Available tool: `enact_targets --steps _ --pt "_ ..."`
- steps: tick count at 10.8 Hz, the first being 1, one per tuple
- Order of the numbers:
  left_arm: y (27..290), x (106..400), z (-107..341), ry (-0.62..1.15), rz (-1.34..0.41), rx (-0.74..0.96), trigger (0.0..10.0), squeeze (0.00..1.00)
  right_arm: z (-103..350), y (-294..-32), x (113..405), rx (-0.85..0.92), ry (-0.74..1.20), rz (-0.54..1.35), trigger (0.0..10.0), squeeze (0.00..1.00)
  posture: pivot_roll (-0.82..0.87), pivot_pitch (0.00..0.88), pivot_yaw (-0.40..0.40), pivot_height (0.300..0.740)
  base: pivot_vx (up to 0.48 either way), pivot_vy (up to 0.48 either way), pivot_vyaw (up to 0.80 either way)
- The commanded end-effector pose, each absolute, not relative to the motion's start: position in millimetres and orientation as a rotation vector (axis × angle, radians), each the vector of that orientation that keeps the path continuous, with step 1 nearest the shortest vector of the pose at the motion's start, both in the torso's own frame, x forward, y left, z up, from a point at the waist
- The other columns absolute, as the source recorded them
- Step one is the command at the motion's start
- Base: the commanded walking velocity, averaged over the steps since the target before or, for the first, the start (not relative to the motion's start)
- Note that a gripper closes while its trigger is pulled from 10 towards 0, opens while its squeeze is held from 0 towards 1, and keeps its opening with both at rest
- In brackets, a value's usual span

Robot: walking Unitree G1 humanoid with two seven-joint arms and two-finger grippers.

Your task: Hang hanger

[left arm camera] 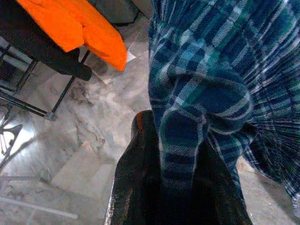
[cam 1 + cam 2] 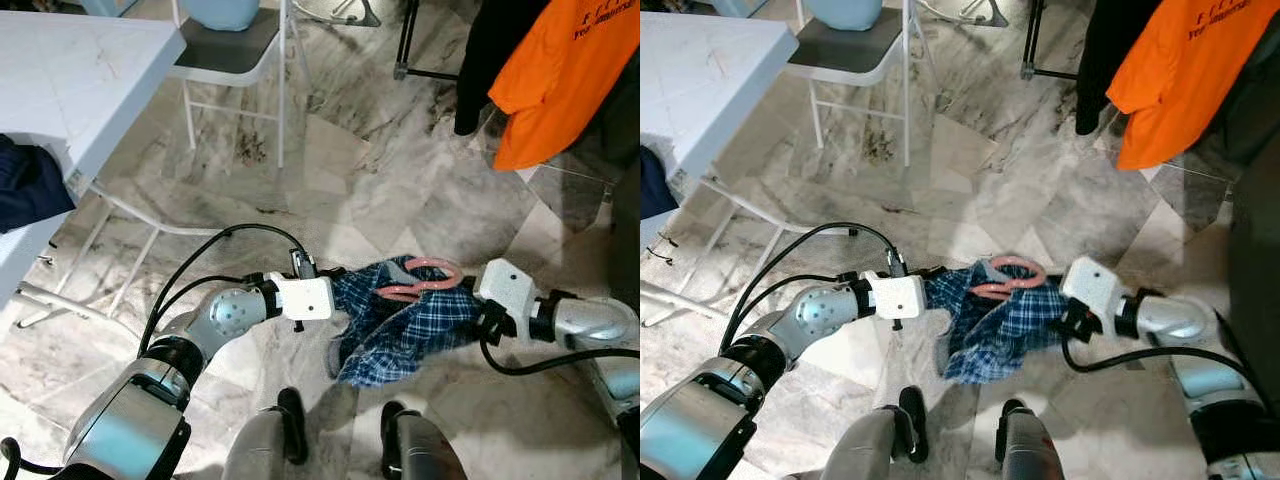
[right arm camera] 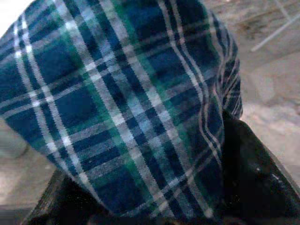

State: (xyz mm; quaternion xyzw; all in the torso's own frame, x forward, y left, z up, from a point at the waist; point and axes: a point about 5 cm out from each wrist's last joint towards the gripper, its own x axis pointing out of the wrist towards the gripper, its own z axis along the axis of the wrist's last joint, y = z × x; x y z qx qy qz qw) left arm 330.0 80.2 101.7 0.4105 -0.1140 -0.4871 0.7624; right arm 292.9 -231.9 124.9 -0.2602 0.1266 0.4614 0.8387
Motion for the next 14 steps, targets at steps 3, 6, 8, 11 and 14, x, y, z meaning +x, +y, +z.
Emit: enact_targets --steps 3,6,8,11,14 --pt "62 324 113 -0.386 -1.090 0.845 0.0 0.00 106 -213 285 -0.476 0.307 1.071 0.0 0.00 -0.14 0.282 0.135 0.740 0.000 0.000 0.00" --pt "64 325 112 -0.379 -1.075 0.847 0.0 0.00 103 -203 280 -0.429 0.310 1.113 0.0 0.00 -0.14 0.280 0.134 0.740 0.000 0.000 0.00" --pt "65 326 112 -0.371 -1.053 0.852 0.0 0.00 102 -203 280 -0.414 0.299 1.081 0.0 0.00 -0.14 0.283 0.135 0.740 0.000 0.000 0.00" --pt "66 330 114 -0.377 -1.015 0.863 0.0 0.00 94 -206 281 -0.428 0.312 1.012 0.0 0.00 -0.14 0.282 0.139 0.740 0.000 0.000 0.00" --pt "68 332 117 -0.393 -0.983 0.875 0.0 0.00 92 -207 280 -0.413 0.311 0.969 0.0 0.00 -0.15 0.284 0.152 0.740 0.000 0.000 0.00"
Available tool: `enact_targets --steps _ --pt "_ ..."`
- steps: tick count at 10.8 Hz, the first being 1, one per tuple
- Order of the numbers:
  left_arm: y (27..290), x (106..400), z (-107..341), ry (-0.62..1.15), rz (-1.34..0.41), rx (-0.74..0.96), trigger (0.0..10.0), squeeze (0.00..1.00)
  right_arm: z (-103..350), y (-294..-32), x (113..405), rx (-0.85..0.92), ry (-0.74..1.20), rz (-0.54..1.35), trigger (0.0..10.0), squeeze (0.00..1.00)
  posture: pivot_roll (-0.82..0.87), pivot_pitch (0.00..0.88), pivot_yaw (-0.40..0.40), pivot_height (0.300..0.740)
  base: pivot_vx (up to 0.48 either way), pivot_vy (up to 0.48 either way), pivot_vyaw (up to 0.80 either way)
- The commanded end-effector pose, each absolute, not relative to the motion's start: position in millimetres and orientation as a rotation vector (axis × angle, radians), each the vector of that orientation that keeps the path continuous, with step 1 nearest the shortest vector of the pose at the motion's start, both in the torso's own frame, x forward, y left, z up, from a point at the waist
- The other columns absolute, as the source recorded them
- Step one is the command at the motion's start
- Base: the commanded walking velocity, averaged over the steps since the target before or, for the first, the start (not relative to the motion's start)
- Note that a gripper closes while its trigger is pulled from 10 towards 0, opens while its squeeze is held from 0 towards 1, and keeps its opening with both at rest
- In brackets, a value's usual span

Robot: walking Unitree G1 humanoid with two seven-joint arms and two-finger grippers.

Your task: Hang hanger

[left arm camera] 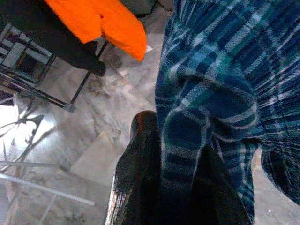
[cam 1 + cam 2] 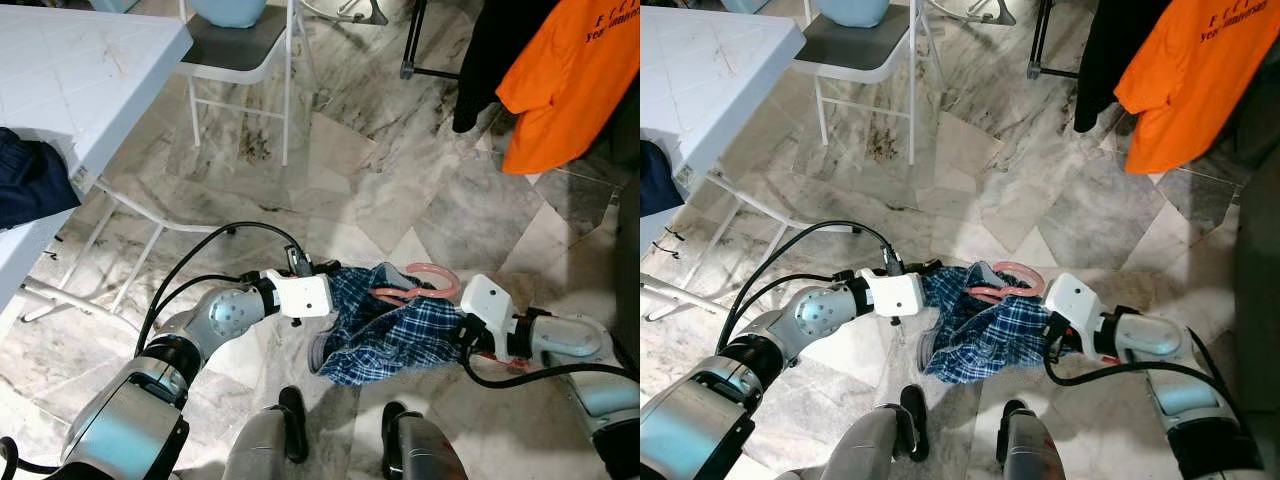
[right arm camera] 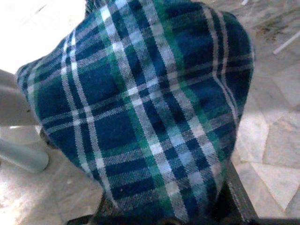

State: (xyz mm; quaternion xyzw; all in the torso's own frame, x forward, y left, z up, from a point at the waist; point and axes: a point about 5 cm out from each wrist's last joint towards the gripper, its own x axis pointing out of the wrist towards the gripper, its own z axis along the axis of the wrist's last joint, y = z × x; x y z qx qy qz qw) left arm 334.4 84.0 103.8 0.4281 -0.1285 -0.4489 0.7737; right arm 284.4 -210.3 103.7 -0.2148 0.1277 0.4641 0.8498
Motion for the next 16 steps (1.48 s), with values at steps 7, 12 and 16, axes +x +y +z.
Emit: enact_targets --steps 7,12,16 --pt "84 342 111 -0.299 -0.815 0.815 10.0 1.00 81 -192 273 -0.354 0.258 0.788 0.0 0.00 -0.16 0.282 0.140 0.740 0.000 0.000 0.00" --pt "90 346 122 -0.345 -0.809 0.826 10.0 1.00 75 -196 283 -0.362 0.279 0.606 0.0 0.00 -0.15 0.292 0.152 0.740 0.000 0.000 0.00" --pt "97 339 106 -0.282 -0.916 0.960 10.0 1.00 83 -199 295 -0.367 0.229 0.483 0.0 0.00 -0.16 0.290 0.148 0.740 0.000 0.000 0.00"
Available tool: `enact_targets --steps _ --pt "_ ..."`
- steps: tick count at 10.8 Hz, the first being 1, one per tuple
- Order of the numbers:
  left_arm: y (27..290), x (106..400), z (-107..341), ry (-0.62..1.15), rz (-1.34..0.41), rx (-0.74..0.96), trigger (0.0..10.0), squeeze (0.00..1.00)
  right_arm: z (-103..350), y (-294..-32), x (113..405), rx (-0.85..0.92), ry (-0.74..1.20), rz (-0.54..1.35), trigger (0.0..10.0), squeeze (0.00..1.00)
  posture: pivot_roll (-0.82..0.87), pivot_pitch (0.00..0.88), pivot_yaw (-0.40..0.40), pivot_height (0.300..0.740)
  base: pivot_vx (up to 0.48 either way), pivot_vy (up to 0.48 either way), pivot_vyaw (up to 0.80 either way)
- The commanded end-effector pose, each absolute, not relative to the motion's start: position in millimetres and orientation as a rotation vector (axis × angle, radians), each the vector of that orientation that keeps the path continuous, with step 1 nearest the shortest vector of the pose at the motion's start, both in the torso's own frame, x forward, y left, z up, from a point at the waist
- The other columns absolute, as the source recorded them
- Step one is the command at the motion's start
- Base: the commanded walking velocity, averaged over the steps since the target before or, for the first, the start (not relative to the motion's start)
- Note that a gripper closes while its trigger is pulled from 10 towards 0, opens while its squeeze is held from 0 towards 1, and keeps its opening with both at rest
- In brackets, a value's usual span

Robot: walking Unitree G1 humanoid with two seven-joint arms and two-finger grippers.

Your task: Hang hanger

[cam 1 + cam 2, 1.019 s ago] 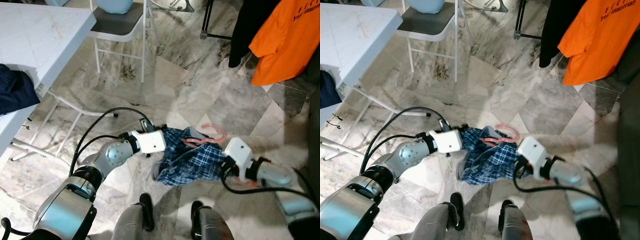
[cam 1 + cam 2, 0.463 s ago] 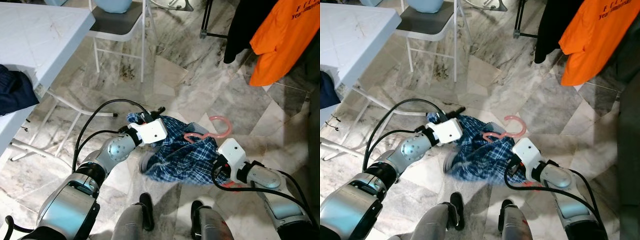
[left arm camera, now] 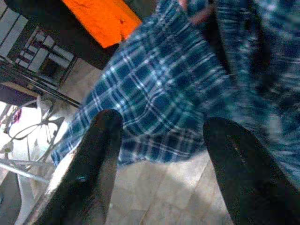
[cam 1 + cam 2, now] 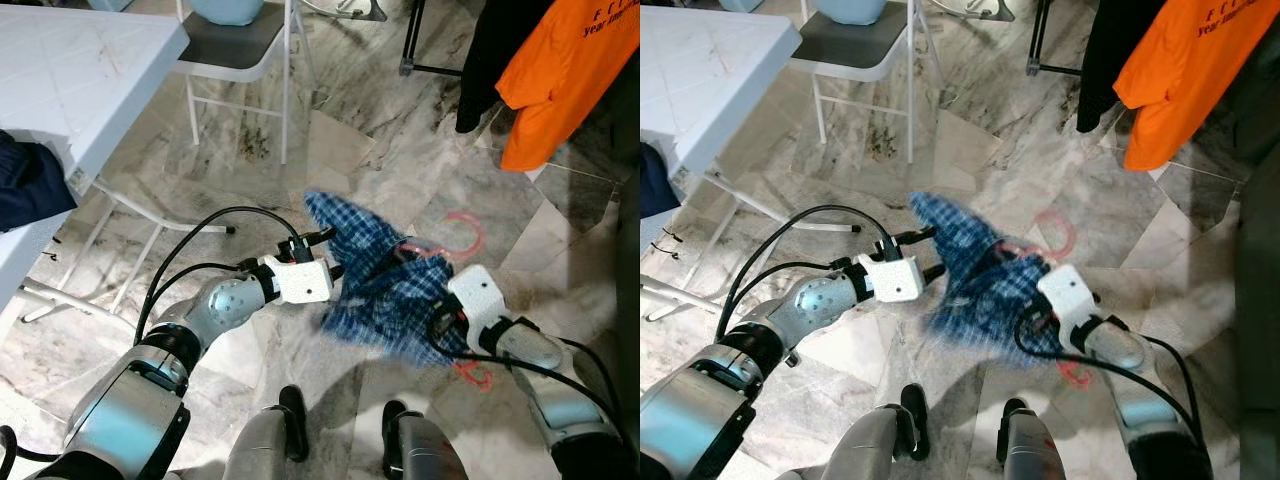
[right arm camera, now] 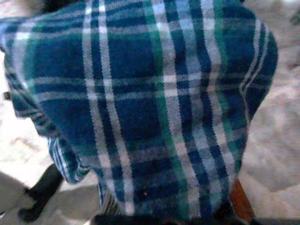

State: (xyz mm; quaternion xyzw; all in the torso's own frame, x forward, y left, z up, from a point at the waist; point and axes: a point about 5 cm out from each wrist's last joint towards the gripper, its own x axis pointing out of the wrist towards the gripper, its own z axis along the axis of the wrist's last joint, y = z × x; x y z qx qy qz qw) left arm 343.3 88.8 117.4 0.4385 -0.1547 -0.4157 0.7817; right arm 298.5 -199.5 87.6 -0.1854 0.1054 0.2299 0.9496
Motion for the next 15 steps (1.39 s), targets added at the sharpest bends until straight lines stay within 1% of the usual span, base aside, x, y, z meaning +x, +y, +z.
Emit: enact_targets --steps 1,2,3,4,5,6,7,8,9,10,11,12,13,14,15 --pt "98 339 106 -0.281 -0.903 0.960 10.0 1.00 85 -200 298 -0.367 0.217 0.447 0.0 0.00 -0.16 0.290 0.146 0.740 0.000 0.000 0.00" --pt "102 344 104 -0.248 -0.803 0.929 10.0 1.00 85 -204 302 -0.370 0.224 0.379 0.0 0.00 -0.16 0.289 0.144 0.740 0.000 0.000 0.00" --pt "107 347 102 -0.207 -0.717 0.853 10.0 1.00 83 -207 303 -0.370 0.232 0.347 0.0 0.00 -0.16 0.286 0.144 0.740 0.000 0.000 0.00" --pt "115 349 96 -0.121 -0.572 0.672 10.0 1.00 79 -213 304 -0.366 0.253 0.255 0.0 0.00 -0.16 0.280 0.138 0.740 0.000 0.000 0.00" --pt "123 349 89 -0.059 -0.457 0.546 10.0 1.00 76 -219 305 -0.319 0.261 0.143 0.0 0.00 -0.17 0.268 0.132 0.740 0.000 0.000 0.00" --pt "130 349 81 0.004 -0.341 0.436 10.0 1.00 74 -223 304 -0.266 0.261 0.048 0.0 0.00 -0.17 0.257 0.125 0.740 0.000 0.000 0.00" --pt "135 347 74 0.051 -0.252 0.366 10.0 1.00 70 -226 303 -0.211 0.263 -0.029 0.0 0.00 -0.18 0.238 0.111 0.740 0.000 0.000 0.00" --pt "138 340 62 0.113 -0.197 0.302 10.0 1.00 67 -224 301 -0.216 0.259 -0.103 1.3 0.00 -0.18 0.216 0.095 0.740 0.000 0.000 0.00" --pt "136 336 55 0.143 -0.179 0.268 10.0 1.00 65 -224 301 -0.229 0.268 -0.141 10.0 0.00 -0.19 0.198 0.084 0.740 0.000 0.000 0.00" --pt "132 333 49 0.167 -0.149 0.233 10.0 1.00 63 -226 299 -0.252 0.272 -0.175 10.0 0.00 -0.18 0.182 0.069 0.740 0.000 0.000 0.00" --pt "129 328 42 0.213 -0.106 0.145 10.0 1.00 66 -222 300 -0.284 0.218 -0.192 10.0 0.00 -0.18 0.172 0.058 0.740 0.000 0.000 0.00" --pt "126 323 35 0.233 -0.101 0.137 10.0 1.00 70 -218 300 -0.421 0.164 -0.224 10.0 0.00 -0.19 0.161 0.042 0.740 0.000 0.000 0.00" --pt "124 319 31 0.244 -0.096 0.137 10.0 1.00 68 -216 299 -0.497 0.153 -0.233 10.0 0.00 -0.19 0.154 0.033 0.740 0.000 0.000 0.00" --pt "124 315 26 0.263 -0.084 0.128 10.0 1.00 63 -217 295 -0.558 0.173 -0.303 10.0 0.00 -0.21 0.146 0.025 0.740 0.000 0.000 0.00" --pt "120 312 23 0.275 -0.115 0.122 10.0 1.00 61 -215 292 -0.524 0.178 -0.273 10.0 0.00 -0.23 0.150 0.032 0.740 0.000 0.000 0.00"
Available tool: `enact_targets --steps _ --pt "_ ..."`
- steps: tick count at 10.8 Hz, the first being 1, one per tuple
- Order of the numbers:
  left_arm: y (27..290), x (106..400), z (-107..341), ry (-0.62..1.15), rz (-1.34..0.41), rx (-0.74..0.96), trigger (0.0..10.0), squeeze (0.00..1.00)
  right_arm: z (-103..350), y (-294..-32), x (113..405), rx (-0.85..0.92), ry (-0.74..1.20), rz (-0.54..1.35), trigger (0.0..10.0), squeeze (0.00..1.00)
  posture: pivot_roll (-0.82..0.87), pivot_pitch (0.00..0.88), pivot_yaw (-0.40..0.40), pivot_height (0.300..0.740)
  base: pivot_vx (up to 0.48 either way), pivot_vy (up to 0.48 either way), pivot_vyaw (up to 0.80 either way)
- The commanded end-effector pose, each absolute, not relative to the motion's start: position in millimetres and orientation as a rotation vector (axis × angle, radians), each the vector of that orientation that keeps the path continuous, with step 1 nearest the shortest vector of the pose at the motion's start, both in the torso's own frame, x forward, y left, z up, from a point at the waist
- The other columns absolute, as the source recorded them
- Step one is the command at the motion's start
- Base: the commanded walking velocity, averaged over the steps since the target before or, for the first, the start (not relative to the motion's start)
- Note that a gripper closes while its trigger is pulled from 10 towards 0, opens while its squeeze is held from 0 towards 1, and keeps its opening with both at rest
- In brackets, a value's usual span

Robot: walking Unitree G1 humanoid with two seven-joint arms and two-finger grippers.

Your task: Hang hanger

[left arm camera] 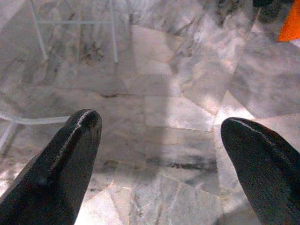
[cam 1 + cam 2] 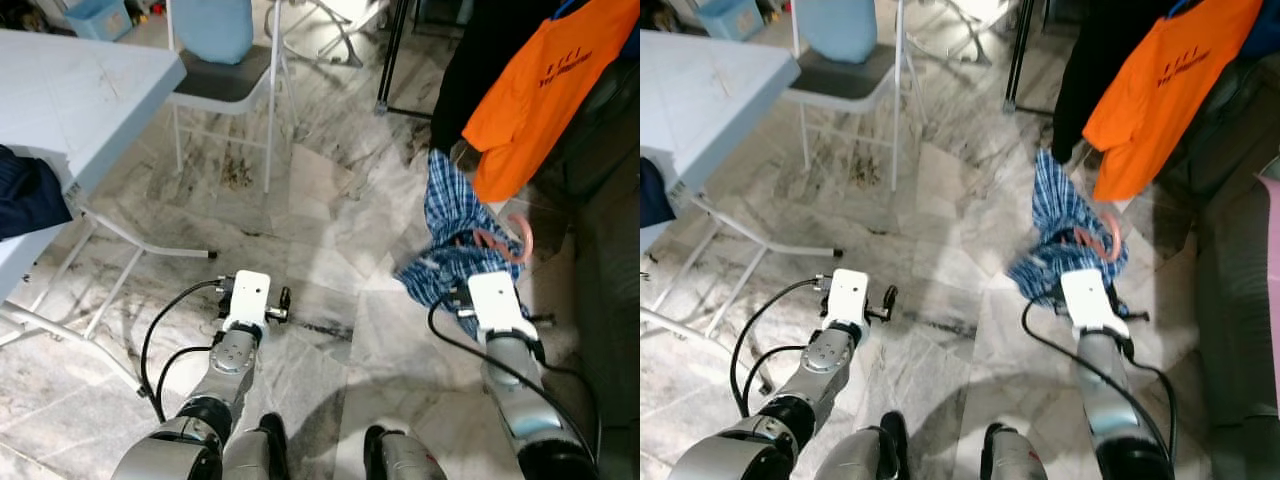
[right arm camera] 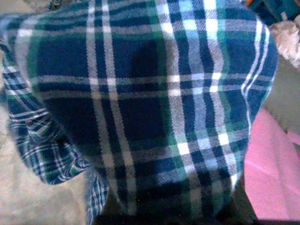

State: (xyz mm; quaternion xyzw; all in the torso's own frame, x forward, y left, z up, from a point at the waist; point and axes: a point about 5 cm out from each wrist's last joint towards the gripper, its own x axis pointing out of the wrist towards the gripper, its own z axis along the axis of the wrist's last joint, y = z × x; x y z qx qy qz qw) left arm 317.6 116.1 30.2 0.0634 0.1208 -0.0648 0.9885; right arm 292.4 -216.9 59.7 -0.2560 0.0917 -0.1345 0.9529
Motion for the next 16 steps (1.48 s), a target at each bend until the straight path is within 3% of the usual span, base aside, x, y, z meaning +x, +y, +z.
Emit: enact_targets --steps 1,3,5,6,8,16 --pt "115 311 22 0.273 -0.146 0.128 10.0 0.00 59 -214 289 -0.484 0.174 -0.266 10.0 0.00 -0.23 0.162 0.045 0.740 0.000 0.000 0.00" --pt "107 313 27 0.252 -0.226 0.112 10.0 0.00 60 -209 283 -0.292 0.122 -0.327 10.0 0.00 -0.23 0.161 0.078 0.740 0.000 0.000 0.00" --pt "106 314 28 0.252 -0.224 0.106 10.0 0.00 58 -208 282 -0.252 0.134 -0.340 10.0 0.00 -0.24 0.137 0.072 0.740 0.000 0.000 0.00" --pt "106 315 26 0.288 -0.185 0.057 10.0 0.00 42 -207 282 -0.183 0.221 -0.316 10.0 0.00 -0.22 0.048 0.044 0.740 0.000 0.000 0.00" --pt "104 314 22 0.326 -0.171 0.009 10.0 0.00 36 -205 287 -0.191 0.267 -0.299 10.0 0.00 -0.24 0.016 0.042 0.740 0.000 0.000 0.00" --pt "86 308 21 0.315 -0.294 0.023 10.0 0.00 30 -191 289 -0.240 0.266 -0.241 10.0 0.00 -0.21 0.076 0.074 0.740 0.340 0.000 0.00"
